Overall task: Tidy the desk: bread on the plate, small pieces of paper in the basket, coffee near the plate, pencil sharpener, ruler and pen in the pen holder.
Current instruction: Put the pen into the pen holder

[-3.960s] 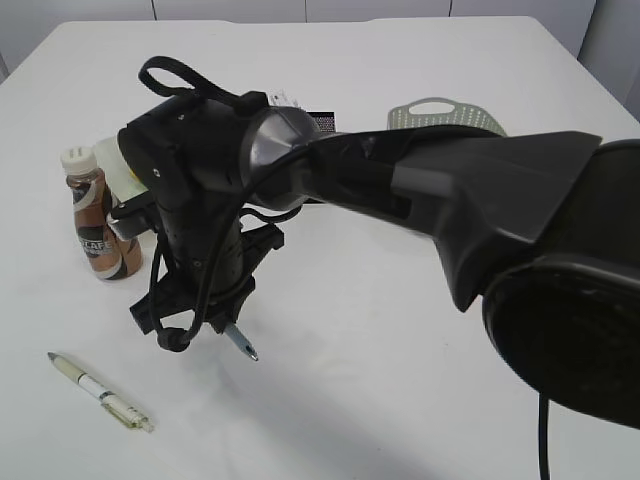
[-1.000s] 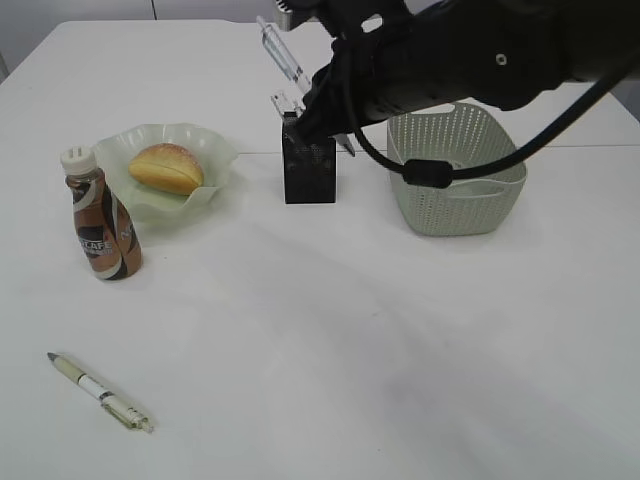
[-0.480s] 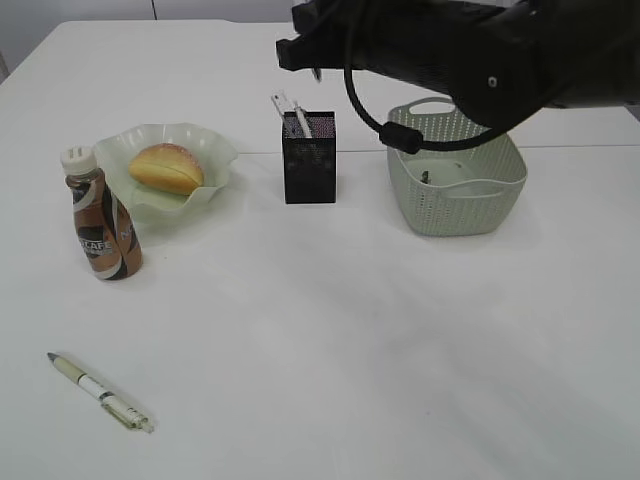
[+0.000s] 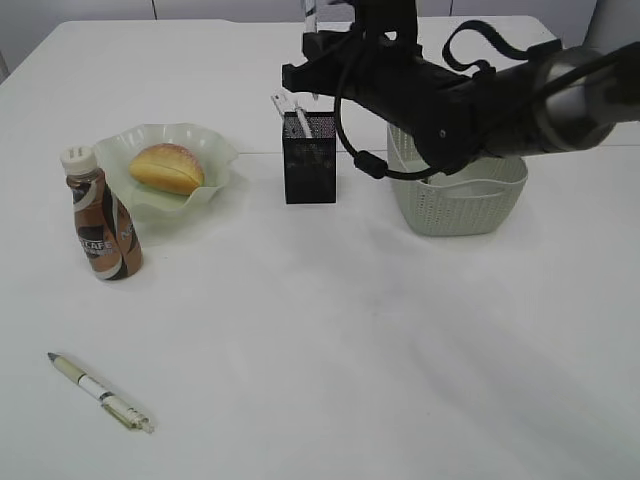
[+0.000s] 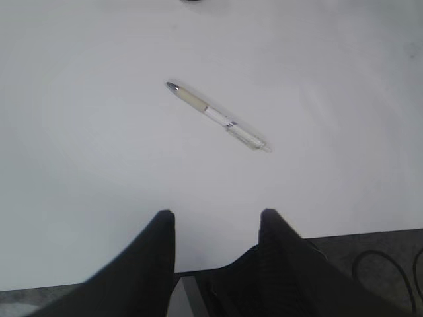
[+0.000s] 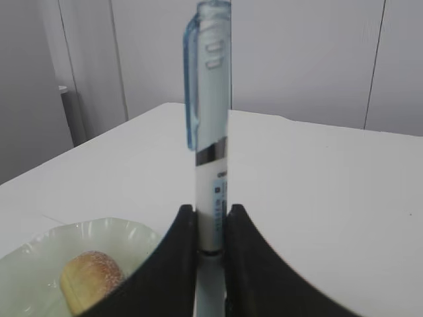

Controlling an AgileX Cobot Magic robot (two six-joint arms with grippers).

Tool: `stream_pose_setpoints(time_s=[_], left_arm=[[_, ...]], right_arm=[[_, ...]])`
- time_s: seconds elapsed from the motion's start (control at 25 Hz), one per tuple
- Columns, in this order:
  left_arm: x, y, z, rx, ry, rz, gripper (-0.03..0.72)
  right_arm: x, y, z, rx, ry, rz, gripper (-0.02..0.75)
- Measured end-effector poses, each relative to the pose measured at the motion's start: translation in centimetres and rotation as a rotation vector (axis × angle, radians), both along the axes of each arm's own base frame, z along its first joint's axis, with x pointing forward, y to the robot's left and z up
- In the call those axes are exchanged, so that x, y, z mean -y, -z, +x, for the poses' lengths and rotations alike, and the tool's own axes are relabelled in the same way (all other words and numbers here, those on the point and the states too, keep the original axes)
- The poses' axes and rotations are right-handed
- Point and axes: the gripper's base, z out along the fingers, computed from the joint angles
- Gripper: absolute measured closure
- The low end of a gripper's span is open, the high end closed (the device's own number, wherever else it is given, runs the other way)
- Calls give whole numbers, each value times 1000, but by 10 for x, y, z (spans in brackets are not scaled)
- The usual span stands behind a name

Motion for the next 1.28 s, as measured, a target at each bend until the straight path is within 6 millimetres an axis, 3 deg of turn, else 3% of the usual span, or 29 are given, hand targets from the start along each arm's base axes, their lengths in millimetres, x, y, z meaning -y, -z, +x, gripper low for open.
stream_pose_setpoints(time_s=[0.4,0.76,1.28], left_arm=[[-1,0,0,1,-2,10,381],[-1,0,0,1,-2,11,381],[-1,0,0,1,-2,12,381]], right_arm=[[-6,26,31,-8,21,5,651],[6,42,50,-38,57,-14,651],[6,58,55,-84,59,-31,651]])
